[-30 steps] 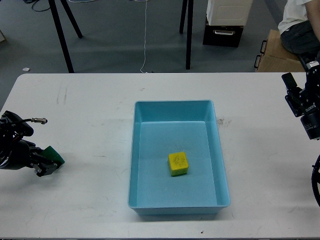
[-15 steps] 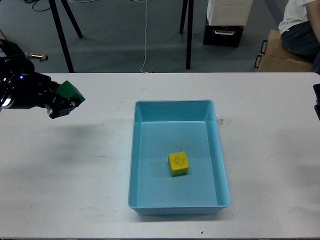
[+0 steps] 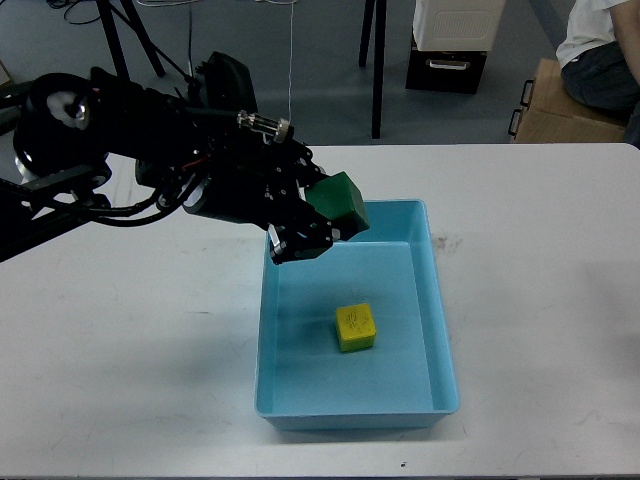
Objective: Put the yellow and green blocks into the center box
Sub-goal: 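Lift the green cube and carry it over the box, then lower the green cube onto the yellow cube in the box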
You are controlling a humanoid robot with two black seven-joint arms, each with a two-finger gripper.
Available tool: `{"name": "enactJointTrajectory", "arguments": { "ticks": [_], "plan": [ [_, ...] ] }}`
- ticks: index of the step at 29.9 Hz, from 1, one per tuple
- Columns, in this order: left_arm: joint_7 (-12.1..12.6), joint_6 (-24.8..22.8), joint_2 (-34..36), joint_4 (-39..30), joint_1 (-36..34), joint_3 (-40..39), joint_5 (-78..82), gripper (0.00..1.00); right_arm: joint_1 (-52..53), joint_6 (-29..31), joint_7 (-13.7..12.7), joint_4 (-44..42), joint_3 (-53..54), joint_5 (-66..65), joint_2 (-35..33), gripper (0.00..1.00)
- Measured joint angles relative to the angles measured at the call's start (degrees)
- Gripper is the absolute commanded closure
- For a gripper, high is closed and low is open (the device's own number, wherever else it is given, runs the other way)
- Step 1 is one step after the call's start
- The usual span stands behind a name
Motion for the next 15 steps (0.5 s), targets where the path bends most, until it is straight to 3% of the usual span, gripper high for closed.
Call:
{"name": "enactJointTrajectory", "arguments": {
  "ticks": [15],
  "plan": [
    [0.03, 0.02, -12.81, 11.21, 4.12, 4.30, 6.21, 0.84, -0.01, -0.43, 0.00, -1.16, 0.18, 2.06, 0.00, 0.02]
  ]
}}
